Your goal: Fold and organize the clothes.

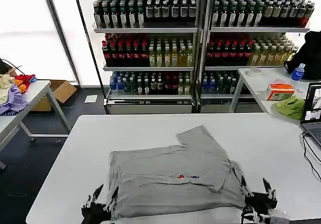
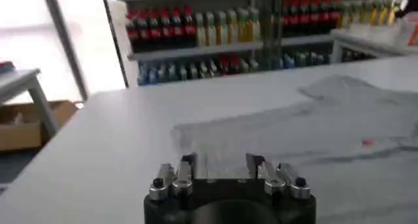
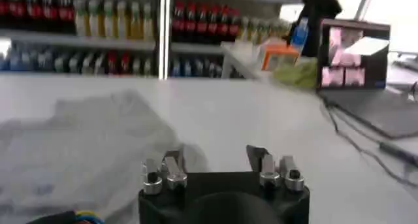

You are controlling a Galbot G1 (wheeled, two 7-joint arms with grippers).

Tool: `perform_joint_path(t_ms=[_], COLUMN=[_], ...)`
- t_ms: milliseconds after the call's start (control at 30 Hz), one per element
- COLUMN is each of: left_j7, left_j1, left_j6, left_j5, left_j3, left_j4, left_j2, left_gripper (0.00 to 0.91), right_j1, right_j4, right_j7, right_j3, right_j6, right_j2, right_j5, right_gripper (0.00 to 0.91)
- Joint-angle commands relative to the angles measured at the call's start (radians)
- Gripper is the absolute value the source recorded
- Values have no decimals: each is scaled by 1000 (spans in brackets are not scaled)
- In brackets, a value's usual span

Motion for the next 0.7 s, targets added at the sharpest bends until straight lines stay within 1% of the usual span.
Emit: perform_joint_path(t_ms=[33, 100, 133, 167, 200, 233, 267, 300, 333, 367, 400, 467, 600, 700], left_j7=[158, 176, 176, 176, 175, 176, 174, 172, 175, 174, 172, 172, 167, 161], left_j1=[-425, -486, -563, -598, -643, -671, -692, -707, -748, -759, -786, -835, -885, -890], left_j6=[5, 32, 53, 83, 103, 142, 167, 178, 196, 200, 201, 201, 202, 203], left_j5=[-190, -219, -234, -236, -236, -239, -248, -254, -266, -275, -279, -279, -280, -278], left_j3=[-41, -22, 2, 17, 37, 55, 71, 78, 90, 102, 111, 130, 151, 150], left_j4=[118, 191, 256, 299, 341, 385, 421, 440, 481, 509, 533, 586, 687, 715], left_j2=[27, 47, 53, 55, 62, 75, 85, 88, 99, 104, 109, 112, 108, 108], left_gripper=[907, 907, 907, 907, 907, 907, 907, 907, 907, 907, 907, 907, 907, 907], right_j1=[395, 465, 568, 625, 678, 759, 828, 865, 913, 951, 984, 1057, 1176, 1216], right_j4=[-169, -228, -332, -375, -444, -514, -559, -585, -647, -691, -715, -813, -978, -1042], right_j7=[-171, -155, -111, -105, -106, -111, -112, -112, -118, -124, -126, -141, -171, -189], right_j3=[38, 10, -42, -70, -112, -178, -217, -251, -303, -340, -358, -422, -509, -533], right_j6=[-22, -22, -15, -24, -31, -76, -111, -128, -156, -167, -171, -185, -189, -189], right_j2=[-50, -77, -88, -92, -103, -109, -108, -105, -94, -84, -79, -52, -8, 17], right_j5=[110, 100, 71, 71, 79, 106, 135, 147, 162, 171, 177, 181, 191, 190], right_gripper=[907, 907, 907, 907, 907, 907, 907, 907, 907, 907, 907, 907, 907, 907])
